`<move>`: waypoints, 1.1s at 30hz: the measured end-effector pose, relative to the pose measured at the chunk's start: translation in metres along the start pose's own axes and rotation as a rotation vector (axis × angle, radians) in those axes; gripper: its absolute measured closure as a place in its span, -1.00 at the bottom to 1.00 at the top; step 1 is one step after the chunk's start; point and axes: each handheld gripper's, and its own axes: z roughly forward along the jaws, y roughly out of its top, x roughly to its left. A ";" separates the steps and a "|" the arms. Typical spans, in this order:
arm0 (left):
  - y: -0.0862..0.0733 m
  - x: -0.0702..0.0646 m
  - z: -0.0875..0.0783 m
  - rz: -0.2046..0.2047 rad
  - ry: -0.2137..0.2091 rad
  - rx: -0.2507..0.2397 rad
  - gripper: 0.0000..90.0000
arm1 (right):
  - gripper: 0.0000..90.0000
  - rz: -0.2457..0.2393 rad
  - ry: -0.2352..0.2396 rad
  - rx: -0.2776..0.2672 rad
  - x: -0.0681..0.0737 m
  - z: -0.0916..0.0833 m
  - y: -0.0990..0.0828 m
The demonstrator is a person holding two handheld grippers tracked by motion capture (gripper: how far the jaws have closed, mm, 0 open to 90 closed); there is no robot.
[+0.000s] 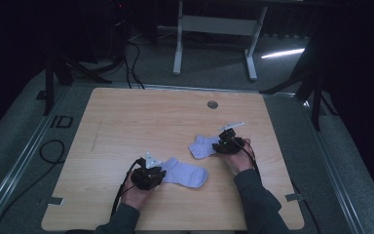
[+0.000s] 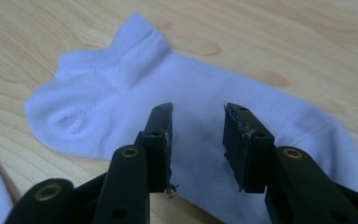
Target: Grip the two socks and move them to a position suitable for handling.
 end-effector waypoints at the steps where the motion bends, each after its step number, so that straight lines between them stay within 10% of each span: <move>1: 0.000 0.000 0.000 0.000 0.001 0.000 0.63 | 0.37 -0.006 0.000 0.004 0.001 0.002 0.000; 33: 0.000 -0.001 0.000 0.000 0.002 -0.001 0.62 | -0.06 -0.084 0.021 -0.018 0.014 0.016 0.007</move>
